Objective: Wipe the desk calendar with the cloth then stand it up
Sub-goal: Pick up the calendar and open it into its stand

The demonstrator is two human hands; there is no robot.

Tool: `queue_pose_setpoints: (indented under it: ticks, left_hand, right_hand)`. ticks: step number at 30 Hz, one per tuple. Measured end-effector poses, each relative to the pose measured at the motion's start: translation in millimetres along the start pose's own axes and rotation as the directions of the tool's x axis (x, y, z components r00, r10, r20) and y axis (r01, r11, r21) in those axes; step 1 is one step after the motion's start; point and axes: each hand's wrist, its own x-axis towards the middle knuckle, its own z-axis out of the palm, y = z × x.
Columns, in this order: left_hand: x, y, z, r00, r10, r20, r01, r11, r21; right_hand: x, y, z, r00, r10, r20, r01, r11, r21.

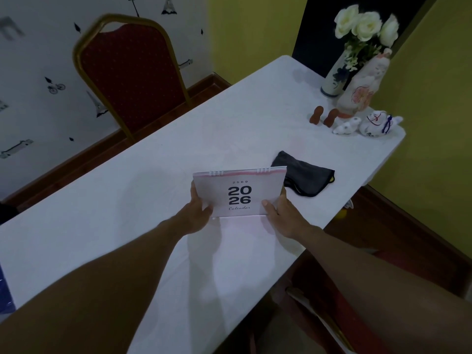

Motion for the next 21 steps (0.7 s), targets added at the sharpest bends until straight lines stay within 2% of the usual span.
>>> queue_pose_setpoints:
  ticks: [3,11,21]
  left_hand:
    - [0.2,4.2,-2.3,0.997,0.067,-0.036,-0.067,0.998,0.001]
    - [11.2,27.7,-25.7,0.974,0.197,-0.114,-0.198,0.980,0.008]
    - [58.5,84.8,-56.5,0.957,0.260,-0.128,-0.268,0.962,-0.052]
  right_hand:
    - [0.1,-7.0,0.2,0.999,0.001,-0.051,0.001,0.999,0.047]
    - [11.0,-33.3,-16.2,0.986,-0.098,-0.133,0.102,0.995,0.022]
    - [52.6,-58.1,-68.4,0.976,-0.114,-0.187,0.112,0.993,-0.019]
